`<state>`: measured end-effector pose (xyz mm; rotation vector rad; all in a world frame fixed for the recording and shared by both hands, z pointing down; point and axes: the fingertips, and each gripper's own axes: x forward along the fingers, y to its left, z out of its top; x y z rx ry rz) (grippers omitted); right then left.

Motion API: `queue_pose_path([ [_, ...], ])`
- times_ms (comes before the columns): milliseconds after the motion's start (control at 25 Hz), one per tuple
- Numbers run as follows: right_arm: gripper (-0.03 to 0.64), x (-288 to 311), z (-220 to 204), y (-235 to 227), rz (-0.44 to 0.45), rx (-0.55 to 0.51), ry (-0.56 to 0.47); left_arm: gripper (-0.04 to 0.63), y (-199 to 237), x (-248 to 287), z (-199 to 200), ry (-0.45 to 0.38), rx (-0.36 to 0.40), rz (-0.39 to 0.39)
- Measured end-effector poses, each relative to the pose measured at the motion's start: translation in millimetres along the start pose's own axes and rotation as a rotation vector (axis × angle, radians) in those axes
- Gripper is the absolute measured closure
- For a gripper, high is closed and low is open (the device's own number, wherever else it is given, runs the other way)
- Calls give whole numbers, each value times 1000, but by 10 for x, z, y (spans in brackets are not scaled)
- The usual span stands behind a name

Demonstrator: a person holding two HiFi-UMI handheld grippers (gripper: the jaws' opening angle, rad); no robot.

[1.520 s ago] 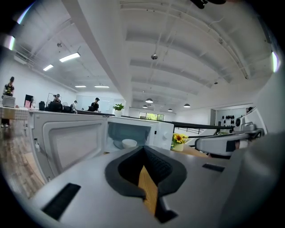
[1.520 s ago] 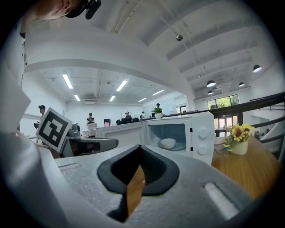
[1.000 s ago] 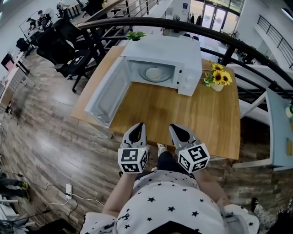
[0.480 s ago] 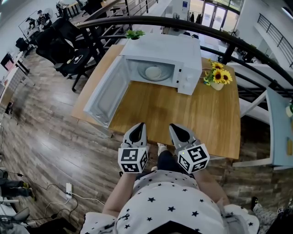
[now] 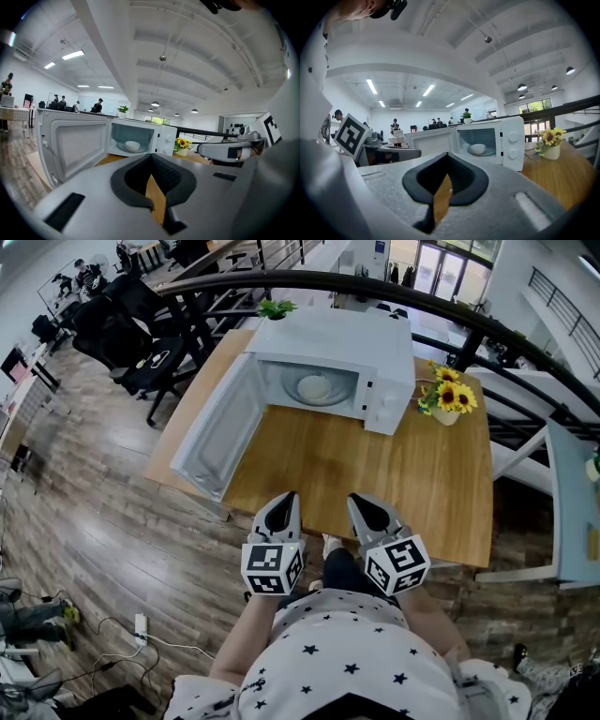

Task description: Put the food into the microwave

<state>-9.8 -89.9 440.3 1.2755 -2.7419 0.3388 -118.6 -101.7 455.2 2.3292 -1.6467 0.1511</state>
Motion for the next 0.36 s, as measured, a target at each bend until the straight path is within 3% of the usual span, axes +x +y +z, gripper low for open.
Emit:
queue_pose_path([
  [360,612,34,-26,17,13,-6,9,594,7,30,-39,10,2,-12],
])
